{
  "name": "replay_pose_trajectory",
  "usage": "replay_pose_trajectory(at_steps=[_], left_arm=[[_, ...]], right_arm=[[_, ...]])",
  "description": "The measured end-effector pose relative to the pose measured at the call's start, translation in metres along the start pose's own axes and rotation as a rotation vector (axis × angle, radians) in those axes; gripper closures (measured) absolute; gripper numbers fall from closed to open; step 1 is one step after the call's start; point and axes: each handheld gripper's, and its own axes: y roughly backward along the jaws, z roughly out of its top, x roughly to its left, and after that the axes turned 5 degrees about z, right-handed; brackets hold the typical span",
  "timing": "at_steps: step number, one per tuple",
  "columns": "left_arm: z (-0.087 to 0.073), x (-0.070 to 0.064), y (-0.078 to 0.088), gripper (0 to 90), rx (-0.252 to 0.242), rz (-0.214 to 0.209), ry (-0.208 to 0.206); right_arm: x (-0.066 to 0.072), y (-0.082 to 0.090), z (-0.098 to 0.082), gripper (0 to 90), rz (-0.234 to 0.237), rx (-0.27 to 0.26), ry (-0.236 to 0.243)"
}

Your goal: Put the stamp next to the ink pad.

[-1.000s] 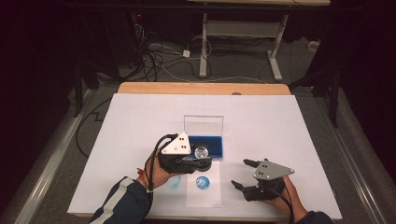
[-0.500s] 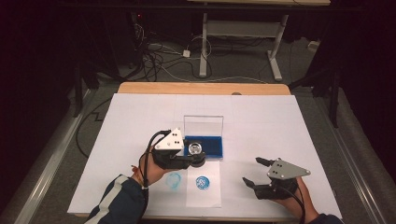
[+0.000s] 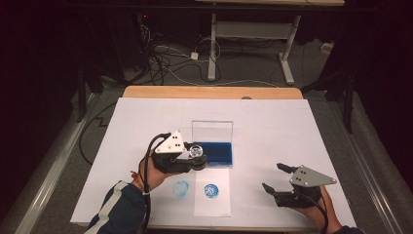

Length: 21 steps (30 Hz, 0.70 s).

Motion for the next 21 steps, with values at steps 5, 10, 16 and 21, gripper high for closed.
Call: replay_pose_trajectory(at_steps=[5, 10, 16, 21], left_arm=[[-0.005, 0.007, 0.006, 53.8, 0.011, 0.030, 0.010], [-0.011, 0.019, 0.012, 53.8, 0.014, 0.045, 0.038], [-0.022, 0.028, 0.011, 53.8, 0.034, 0.069, 0.064], [-0.030, 0.035, 0.005, 53.8, 0.062, 0.088, 0.080]], right_arm=[[-0.001, 0.000, 0.001, 20.5, -0.008, -0.001, 0.009], [0.000, -0.002, 0.002, 20.5, 0.004, -0.002, 0.021], [0.000, -0.002, 0.001, 20.5, 0.016, 0.000, 0.017], [0.001, -0.003, 0.001, 20.5, 0.020, 0.008, 0.024]])
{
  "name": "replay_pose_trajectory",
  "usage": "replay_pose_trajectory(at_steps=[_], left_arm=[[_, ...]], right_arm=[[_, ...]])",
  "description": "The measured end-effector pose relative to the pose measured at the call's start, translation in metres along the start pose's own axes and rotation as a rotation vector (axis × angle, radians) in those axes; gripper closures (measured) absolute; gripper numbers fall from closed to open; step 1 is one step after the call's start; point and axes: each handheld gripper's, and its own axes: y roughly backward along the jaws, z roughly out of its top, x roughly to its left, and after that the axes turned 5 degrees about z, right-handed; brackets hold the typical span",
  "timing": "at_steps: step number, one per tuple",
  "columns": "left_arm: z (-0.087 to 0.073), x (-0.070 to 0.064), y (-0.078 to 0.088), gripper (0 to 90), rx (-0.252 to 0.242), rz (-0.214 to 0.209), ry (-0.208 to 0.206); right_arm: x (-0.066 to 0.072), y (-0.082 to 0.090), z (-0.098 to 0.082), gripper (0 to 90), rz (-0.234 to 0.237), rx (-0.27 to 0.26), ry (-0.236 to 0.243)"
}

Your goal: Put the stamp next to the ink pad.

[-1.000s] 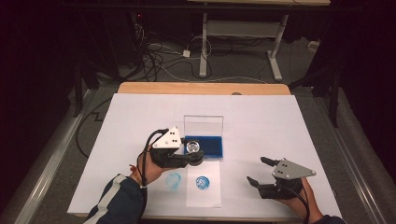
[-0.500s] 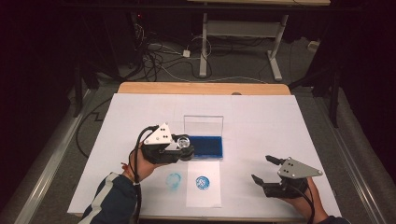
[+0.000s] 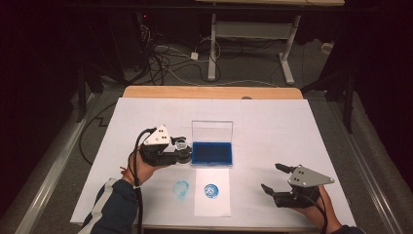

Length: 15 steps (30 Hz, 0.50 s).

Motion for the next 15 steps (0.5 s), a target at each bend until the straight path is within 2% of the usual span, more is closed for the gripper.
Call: replay_pose_trajectory(at_steps=[7, 13, 15], left_arm=[[-0.008, 0.010, -0.007, 53.7, 0.028, 0.030, 0.018], [-0.015, 0.016, -0.020, 53.7, 0.066, 0.051, 0.022], [-0.017, 0.019, -0.023, 53.7, 0.073, 0.056, 0.034]], right_arm=[[0.001, 0.000, -0.002, 20.7, 0.005, 0.005, 0.001], [0.001, 0.000, -0.003, 20.8, 0.008, 0.005, 0.005], [0.002, 0.000, -0.003, 20.8, 0.007, 0.009, 0.003]])
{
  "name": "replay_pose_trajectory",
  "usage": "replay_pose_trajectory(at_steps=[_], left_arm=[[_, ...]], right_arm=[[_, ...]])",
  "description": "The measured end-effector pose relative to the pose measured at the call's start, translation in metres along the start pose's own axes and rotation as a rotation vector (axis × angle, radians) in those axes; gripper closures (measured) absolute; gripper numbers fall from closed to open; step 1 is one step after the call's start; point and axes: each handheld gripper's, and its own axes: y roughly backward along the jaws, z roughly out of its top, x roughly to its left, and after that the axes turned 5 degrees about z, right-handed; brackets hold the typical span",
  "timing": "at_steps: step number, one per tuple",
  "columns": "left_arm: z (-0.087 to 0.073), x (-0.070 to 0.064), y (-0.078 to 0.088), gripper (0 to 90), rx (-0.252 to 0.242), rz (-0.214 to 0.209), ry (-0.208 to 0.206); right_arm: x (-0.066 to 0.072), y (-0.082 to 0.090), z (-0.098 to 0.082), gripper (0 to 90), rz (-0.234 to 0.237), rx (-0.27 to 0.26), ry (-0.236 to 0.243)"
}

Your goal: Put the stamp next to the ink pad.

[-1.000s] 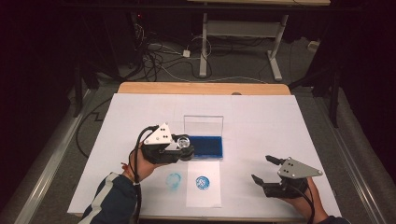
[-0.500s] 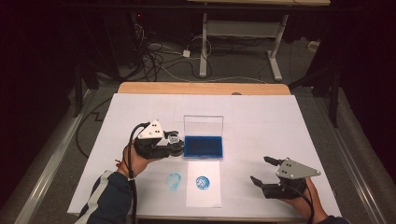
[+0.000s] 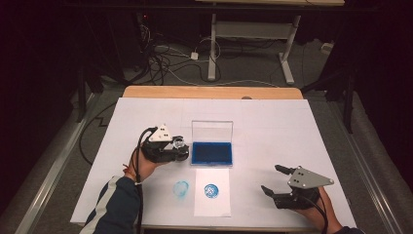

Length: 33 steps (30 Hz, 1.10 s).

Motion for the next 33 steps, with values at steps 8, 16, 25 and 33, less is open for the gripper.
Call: replay_pose_trajectory(at_steps=[8, 16, 25, 33], left_arm=[[-0.007, 0.008, -0.012, 53.6, 0.027, 0.027, 0.028], [-0.010, 0.009, -0.019, 53.5, 0.058, 0.048, 0.023], [-0.012, 0.008, -0.023, 53.0, 0.086, 0.052, 0.026], [-0.011, 0.009, -0.018, 43.9, 0.079, 0.065, 0.030]], right_arm=[[0.000, -0.001, -0.001, 20.9, 0.004, 0.007, 0.002], [0.001, -0.003, -0.002, 21.6, 0.005, 0.024, 0.002], [0.002, -0.003, -0.003, 22.2, 0.009, 0.035, 0.010], [0.002, -0.003, -0.002, 22.2, 0.013, 0.033, 0.011]])
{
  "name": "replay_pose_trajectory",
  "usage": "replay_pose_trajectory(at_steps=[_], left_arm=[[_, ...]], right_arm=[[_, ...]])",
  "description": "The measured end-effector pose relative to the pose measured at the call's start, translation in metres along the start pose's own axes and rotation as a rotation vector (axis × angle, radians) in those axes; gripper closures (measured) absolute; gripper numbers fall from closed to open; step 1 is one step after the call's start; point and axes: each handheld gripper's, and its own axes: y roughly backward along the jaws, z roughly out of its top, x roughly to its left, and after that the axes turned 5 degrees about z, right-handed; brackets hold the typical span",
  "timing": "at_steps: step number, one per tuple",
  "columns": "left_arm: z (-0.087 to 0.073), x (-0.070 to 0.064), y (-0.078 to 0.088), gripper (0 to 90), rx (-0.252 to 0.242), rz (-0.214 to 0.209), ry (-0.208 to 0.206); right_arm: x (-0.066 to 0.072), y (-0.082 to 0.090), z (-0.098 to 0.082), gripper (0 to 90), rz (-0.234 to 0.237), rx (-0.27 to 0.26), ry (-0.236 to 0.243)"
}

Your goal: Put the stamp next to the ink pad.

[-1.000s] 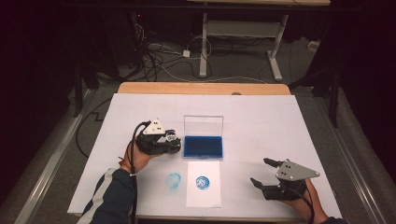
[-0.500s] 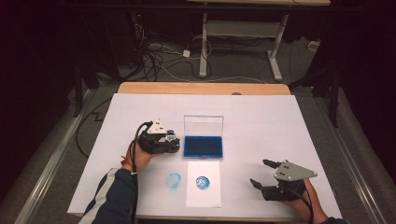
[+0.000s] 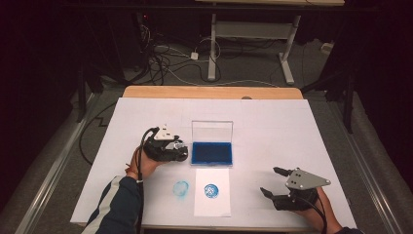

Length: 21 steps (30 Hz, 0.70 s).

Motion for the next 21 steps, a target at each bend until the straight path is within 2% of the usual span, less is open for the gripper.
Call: replay_pose_trajectory(at_steps=[2, 3, 5, 8, 11, 13, 17, 21], left_arm=[[0.001, 0.000, 0.002, 43.8, -0.007, 0.002, -0.002], [0.001, -0.001, 0.002, 39.7, -0.005, 0.008, -0.004], [0.002, -0.002, 0.003, 38.4, 0.001, 0.012, -0.011], [0.003, -0.002, 0.005, 34.0, -0.007, 0.030, -0.009], [0.003, -0.002, 0.009, 33.9, -0.016, 0.053, -0.017], [0.005, -0.003, 0.011, 28.8, -0.020, 0.057, -0.021], [0.007, -0.005, 0.018, 28.7, -0.048, 0.068, -0.032], [0.010, -0.007, 0.026, 28.7, -0.067, 0.107, -0.056]], right_arm=[[0.000, 0.000, 0.000, 22.2, 0.001, 0.002, 0.002], [0.000, 0.000, 0.000, 22.2, 0.001, 0.003, 0.003], [0.000, 0.000, 0.000, 22.2, 0.003, 0.004, 0.004], [0.001, 0.000, 0.000, 22.2, 0.003, 0.004, 0.006], [0.000, 0.000, 0.000, 22.2, 0.003, 0.004, 0.005], [0.000, 0.000, 0.000, 22.2, 0.002, 0.002, 0.006], [0.000, 0.000, 0.000, 22.2, -0.002, 0.000, 0.006], [0.001, 0.002, 0.001, 22.2, -0.015, -0.015, 0.014]])
